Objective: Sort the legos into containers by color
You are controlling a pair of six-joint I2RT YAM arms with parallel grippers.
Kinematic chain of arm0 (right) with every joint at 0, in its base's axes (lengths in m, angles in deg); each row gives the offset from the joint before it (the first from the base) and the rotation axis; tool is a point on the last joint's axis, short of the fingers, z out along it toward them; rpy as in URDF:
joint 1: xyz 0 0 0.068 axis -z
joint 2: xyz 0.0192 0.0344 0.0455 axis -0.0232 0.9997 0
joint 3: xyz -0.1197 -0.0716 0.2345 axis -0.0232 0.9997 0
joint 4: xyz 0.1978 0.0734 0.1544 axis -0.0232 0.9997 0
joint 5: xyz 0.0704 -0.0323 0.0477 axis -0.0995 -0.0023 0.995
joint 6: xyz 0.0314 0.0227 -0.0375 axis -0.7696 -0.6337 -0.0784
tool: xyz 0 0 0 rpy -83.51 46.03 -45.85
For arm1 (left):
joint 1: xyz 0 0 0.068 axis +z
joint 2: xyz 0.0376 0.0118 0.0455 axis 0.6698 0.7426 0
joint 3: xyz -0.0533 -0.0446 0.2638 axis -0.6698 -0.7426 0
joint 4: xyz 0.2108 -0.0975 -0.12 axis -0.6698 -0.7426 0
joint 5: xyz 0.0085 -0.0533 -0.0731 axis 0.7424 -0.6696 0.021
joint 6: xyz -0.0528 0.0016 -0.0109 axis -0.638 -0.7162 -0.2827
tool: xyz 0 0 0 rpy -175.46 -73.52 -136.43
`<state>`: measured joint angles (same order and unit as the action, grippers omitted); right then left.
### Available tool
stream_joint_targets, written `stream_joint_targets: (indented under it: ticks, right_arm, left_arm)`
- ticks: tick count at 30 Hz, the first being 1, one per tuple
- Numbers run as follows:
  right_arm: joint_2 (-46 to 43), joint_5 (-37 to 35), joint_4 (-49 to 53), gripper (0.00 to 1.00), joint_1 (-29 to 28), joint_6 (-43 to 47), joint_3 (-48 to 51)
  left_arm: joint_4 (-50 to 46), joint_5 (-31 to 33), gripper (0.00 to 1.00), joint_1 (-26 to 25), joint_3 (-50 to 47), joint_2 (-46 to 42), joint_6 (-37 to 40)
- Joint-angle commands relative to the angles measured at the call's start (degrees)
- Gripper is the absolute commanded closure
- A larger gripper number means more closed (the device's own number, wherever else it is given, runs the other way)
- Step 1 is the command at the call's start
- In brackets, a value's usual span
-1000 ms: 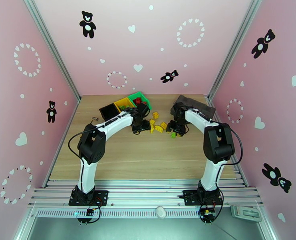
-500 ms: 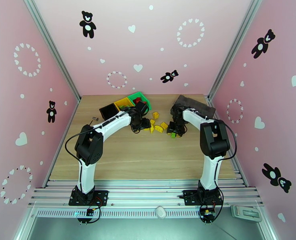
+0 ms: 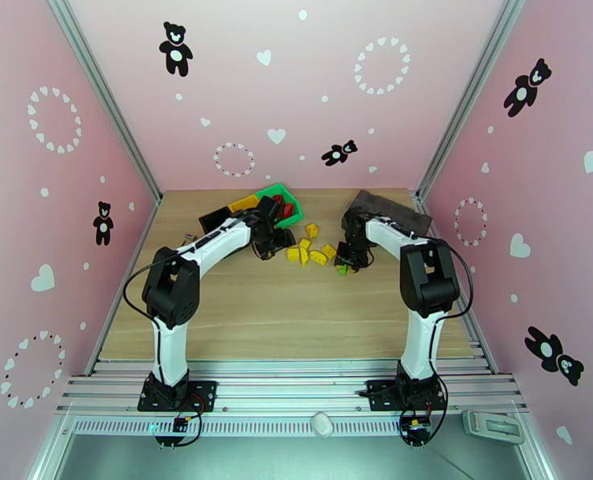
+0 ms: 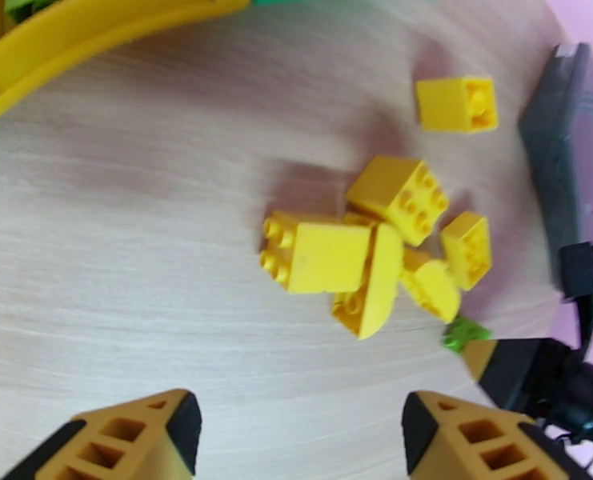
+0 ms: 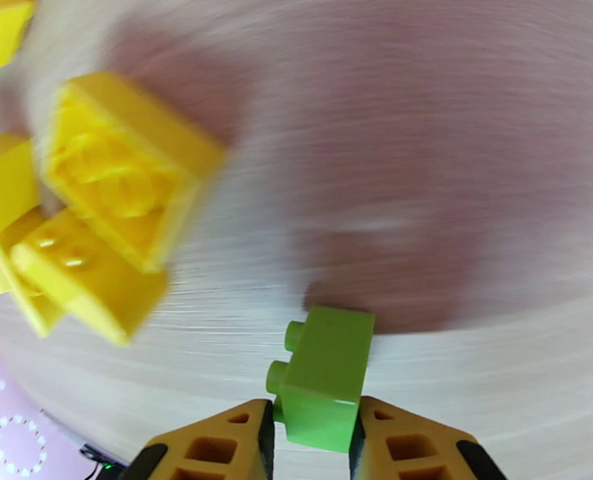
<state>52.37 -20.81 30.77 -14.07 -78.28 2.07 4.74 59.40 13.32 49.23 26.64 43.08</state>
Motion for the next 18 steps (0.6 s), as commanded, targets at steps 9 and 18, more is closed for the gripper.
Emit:
stream_joint_targets:
  ticks: [9,18]
  right_arm:
    - [5.3,17.1,-12.4,0.73,-8.9,-9.6,-13.3]
    - [16.0,21.5,-16.6,0.74,-12.0,-15.6,-29.0]
  left_arm:
    - [9.4,-8.4,0.28,9.0,-4.0,-6.0,-6.9]
    - [10.0,-7.2,0.27,15.6,-7.7,-9.3,-9.1]
